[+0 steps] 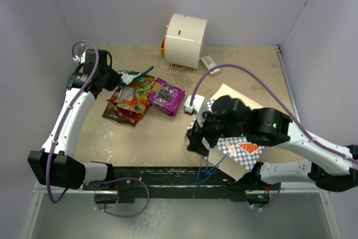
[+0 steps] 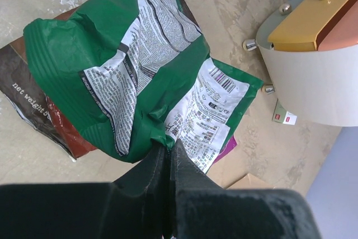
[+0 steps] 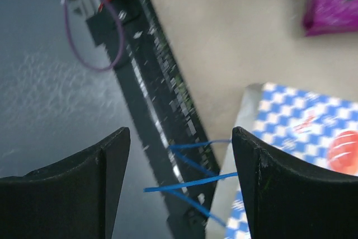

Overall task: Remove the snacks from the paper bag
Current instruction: Adjust the paper bag at the center of the board.

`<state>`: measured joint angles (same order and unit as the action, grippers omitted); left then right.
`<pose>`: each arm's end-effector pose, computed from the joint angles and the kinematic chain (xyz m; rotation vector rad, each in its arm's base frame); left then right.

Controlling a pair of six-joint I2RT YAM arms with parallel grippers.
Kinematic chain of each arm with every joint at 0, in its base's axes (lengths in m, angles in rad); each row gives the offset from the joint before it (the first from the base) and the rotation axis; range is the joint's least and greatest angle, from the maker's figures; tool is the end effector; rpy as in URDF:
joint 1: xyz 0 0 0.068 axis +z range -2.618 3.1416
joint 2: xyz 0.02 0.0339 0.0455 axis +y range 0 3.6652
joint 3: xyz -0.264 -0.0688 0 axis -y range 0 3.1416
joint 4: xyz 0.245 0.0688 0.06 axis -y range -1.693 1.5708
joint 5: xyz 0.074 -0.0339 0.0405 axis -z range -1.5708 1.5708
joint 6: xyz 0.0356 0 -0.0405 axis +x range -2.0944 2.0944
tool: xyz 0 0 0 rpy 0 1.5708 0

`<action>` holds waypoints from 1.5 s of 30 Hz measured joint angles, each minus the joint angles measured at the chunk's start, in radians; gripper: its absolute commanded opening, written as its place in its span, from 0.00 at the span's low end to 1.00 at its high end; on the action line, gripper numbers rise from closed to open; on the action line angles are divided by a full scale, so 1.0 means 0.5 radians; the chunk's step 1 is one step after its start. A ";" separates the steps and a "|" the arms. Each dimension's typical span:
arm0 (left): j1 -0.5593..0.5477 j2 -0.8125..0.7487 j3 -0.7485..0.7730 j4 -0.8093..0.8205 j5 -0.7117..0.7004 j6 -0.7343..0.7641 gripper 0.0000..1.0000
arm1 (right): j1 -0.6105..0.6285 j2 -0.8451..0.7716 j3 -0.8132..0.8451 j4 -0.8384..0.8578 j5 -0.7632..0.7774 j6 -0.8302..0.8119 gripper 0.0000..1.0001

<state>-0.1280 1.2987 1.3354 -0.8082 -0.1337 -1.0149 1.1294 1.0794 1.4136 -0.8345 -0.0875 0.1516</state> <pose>0.2684 -0.0298 0.3605 -1.0772 2.1117 -0.4079 0.0840 0.1851 0.4308 -1.0778 1.9050 0.8522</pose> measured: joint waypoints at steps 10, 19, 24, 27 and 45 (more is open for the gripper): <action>0.007 0.000 -0.003 0.016 0.007 0.009 0.00 | 0.680 0.186 0.083 -0.575 0.442 1.023 0.73; 0.007 0.000 -0.005 0.015 0.057 0.010 0.00 | 0.845 0.153 -0.131 -0.644 0.558 1.531 0.65; 0.007 0.002 -0.005 0.014 0.072 0.024 0.00 | 0.855 0.146 -0.371 -0.462 0.797 1.666 0.64; 0.007 0.014 -0.005 0.014 0.076 0.026 0.00 | 0.857 0.108 -0.575 -0.333 0.977 1.730 0.61; 0.030 -0.061 -0.256 0.361 0.151 -0.263 0.00 | 0.853 -0.206 -0.237 -0.436 1.513 1.817 0.00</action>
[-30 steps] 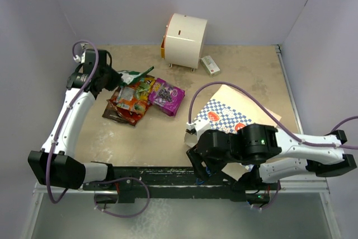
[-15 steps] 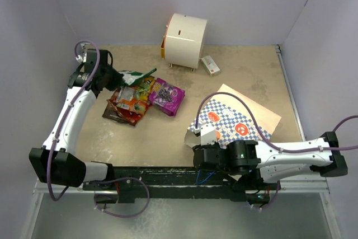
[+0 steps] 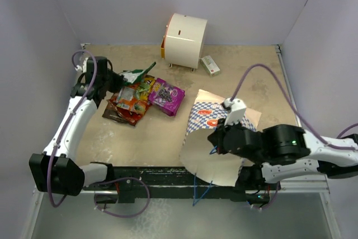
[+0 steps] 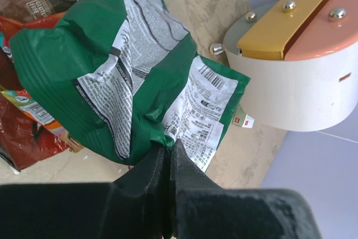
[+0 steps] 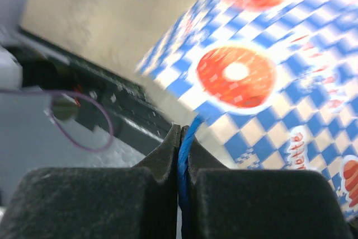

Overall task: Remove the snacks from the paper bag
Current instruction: Adjust the paper bag at the center of the board.

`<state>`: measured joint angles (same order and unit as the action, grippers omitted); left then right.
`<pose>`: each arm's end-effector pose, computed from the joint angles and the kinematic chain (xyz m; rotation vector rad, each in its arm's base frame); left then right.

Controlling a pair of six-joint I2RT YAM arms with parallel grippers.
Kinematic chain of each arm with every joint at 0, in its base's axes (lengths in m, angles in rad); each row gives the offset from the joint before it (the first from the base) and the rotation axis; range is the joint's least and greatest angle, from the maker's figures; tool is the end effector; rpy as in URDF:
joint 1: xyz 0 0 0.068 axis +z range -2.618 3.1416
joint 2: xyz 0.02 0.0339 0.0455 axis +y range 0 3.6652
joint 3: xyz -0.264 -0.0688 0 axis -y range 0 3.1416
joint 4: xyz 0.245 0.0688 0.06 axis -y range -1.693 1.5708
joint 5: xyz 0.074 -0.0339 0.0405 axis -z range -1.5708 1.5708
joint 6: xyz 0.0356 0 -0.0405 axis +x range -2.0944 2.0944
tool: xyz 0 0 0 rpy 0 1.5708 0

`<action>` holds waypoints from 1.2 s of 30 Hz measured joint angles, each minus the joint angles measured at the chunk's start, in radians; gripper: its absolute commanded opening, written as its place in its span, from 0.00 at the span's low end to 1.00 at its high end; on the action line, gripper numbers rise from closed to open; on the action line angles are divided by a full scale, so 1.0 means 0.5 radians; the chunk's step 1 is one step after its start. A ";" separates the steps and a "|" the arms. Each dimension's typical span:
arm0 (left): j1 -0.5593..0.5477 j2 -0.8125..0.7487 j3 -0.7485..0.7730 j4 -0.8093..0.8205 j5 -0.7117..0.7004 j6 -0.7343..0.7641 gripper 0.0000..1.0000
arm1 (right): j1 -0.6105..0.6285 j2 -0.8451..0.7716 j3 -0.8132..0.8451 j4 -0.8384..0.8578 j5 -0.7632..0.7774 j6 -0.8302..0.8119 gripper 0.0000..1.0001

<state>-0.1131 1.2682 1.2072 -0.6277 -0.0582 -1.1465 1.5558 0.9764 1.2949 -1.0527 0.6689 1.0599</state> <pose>0.2726 -0.0289 0.3408 -1.1788 2.0099 -0.5930 0.0245 0.1614 0.3976 -0.2099 2.2105 0.7437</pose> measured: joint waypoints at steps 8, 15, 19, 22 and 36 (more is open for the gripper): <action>-0.003 -0.121 -0.431 0.604 -0.021 -0.078 0.00 | -0.449 -0.193 0.336 -0.030 0.280 -0.401 0.00; -0.094 -0.239 -0.789 1.028 -0.163 -0.050 0.00 | -0.977 0.014 0.466 0.211 0.034 -1.019 0.00; -0.112 -0.327 -0.964 1.099 -0.207 -0.026 0.00 | -1.299 0.263 0.466 0.358 -0.249 -1.278 0.00; -0.116 -0.410 -1.077 1.163 -0.228 -0.035 0.00 | -1.550 0.440 0.472 0.427 -0.515 -1.448 0.00; -0.119 -0.384 -1.334 1.279 -0.224 -0.237 0.40 | -2.266 0.750 0.895 0.462 -1.279 -1.821 0.00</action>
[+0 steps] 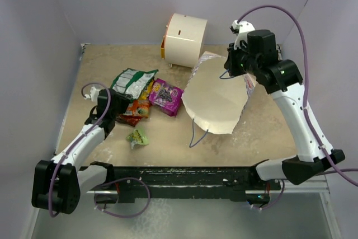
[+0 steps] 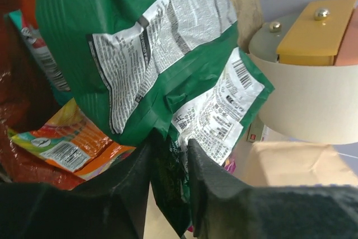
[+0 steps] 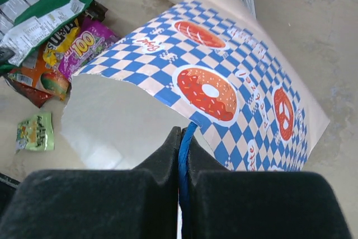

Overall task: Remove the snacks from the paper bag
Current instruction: Adjust the paper bag at the center of the board.

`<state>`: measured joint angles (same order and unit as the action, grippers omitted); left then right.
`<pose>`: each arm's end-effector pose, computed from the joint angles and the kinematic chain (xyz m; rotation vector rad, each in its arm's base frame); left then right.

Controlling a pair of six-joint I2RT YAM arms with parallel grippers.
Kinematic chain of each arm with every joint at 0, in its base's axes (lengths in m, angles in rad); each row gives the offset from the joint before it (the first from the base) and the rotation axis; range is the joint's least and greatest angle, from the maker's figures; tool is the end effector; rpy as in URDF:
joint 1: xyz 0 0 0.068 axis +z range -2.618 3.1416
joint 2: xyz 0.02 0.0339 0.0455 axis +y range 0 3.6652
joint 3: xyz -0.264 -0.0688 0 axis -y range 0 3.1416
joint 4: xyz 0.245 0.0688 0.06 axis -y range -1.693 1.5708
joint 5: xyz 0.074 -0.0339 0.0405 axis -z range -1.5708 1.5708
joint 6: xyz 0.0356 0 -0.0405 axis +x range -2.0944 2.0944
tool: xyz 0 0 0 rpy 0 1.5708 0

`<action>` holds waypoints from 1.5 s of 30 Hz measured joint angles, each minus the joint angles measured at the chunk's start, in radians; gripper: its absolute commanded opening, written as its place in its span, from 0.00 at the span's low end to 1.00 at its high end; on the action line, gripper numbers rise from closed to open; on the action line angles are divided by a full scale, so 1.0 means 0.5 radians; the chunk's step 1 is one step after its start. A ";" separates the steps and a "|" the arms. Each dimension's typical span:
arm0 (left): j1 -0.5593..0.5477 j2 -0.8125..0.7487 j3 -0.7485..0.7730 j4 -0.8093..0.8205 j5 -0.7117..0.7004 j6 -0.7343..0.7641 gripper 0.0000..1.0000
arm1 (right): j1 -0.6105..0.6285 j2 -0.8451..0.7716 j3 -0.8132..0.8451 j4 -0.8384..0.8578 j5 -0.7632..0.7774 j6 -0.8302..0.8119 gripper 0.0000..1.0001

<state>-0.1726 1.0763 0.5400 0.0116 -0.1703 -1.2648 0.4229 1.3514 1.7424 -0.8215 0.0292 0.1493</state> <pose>0.2280 -0.0336 0.2176 -1.2129 1.7910 -0.6814 0.2428 0.1081 0.4743 -0.2564 2.0007 0.3367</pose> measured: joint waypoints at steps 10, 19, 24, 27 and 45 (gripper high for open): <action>0.000 0.012 0.002 -0.243 0.052 -0.104 0.75 | -0.050 0.117 0.212 -0.050 -0.275 -0.001 0.00; 0.000 -0.034 0.123 -0.623 0.126 -0.112 0.99 | -0.050 0.119 0.389 -0.175 -0.447 0.079 0.00; 0.000 -0.110 0.259 -0.807 0.140 -0.060 0.99 | -0.050 0.119 0.410 -0.273 -0.645 0.203 0.00; 0.000 -0.150 0.327 -0.900 0.140 -0.027 0.99 | -0.050 0.119 0.392 -0.329 -0.750 0.284 0.00; 0.000 -0.223 0.731 -1.287 0.048 0.401 0.99 | -0.050 0.008 0.467 -0.986 -0.426 0.385 0.00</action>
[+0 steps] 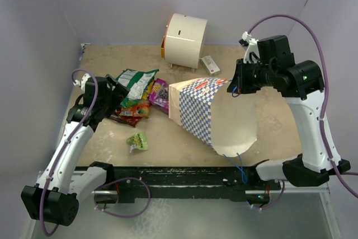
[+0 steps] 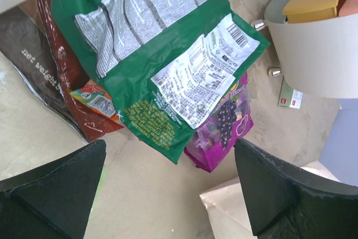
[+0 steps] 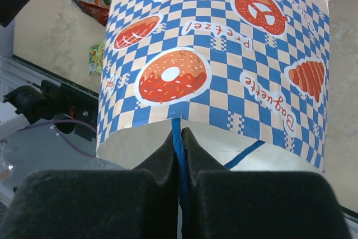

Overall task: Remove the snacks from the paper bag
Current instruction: Adjust the paper bag at the center of the board.

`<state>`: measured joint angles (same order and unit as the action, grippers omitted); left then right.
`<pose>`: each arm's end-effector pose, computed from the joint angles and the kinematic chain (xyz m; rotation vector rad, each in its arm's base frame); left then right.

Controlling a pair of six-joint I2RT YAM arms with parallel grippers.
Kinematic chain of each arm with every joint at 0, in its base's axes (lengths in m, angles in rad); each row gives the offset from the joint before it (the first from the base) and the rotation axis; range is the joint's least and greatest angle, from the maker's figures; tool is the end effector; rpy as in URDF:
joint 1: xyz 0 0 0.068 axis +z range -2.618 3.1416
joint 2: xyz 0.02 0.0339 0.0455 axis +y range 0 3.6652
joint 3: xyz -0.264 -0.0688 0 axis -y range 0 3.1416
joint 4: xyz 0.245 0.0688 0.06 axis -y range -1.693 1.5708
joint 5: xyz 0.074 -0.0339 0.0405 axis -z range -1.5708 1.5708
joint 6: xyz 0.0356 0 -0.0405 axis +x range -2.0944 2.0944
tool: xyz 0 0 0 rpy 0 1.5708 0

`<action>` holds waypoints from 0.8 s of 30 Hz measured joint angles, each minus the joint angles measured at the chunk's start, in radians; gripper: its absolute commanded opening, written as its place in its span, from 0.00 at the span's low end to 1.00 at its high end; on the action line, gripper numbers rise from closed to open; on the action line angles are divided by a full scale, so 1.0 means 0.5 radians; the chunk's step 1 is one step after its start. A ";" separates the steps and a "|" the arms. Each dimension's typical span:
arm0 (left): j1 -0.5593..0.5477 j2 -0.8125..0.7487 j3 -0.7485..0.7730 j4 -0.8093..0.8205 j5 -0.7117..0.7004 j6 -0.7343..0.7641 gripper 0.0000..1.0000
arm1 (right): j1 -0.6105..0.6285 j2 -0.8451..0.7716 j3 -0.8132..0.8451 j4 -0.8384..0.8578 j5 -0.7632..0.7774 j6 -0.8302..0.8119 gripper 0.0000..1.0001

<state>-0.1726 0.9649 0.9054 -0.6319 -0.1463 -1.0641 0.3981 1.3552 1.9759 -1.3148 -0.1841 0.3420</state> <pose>0.1998 -0.0296 0.3062 -1.0631 2.0410 -0.4898 0.1926 0.0881 0.4930 -0.1654 2.3162 0.5930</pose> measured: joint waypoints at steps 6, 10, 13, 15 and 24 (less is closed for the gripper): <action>0.000 0.003 0.102 -0.037 -0.045 0.146 0.99 | 0.000 -0.023 0.047 -0.018 -0.032 0.059 0.00; 0.000 0.003 0.117 -0.044 -0.066 0.204 0.99 | 0.000 -0.079 0.048 -0.025 -0.017 0.070 0.00; 0.000 0.004 0.117 -0.044 -0.066 0.229 0.99 | 0.000 -0.149 0.039 -0.024 0.022 0.072 0.00; 0.000 0.006 0.117 -0.043 -0.065 0.232 0.99 | 0.000 -0.188 0.010 -0.026 0.047 0.072 0.00; 0.000 0.037 0.137 -0.044 -0.031 0.251 0.99 | -0.026 0.121 -0.014 0.074 0.240 -0.131 0.00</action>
<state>-0.1726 0.9836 0.9737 -0.6540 -0.1616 -0.9386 0.3851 1.4155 1.9686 -1.2778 -0.0639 0.2764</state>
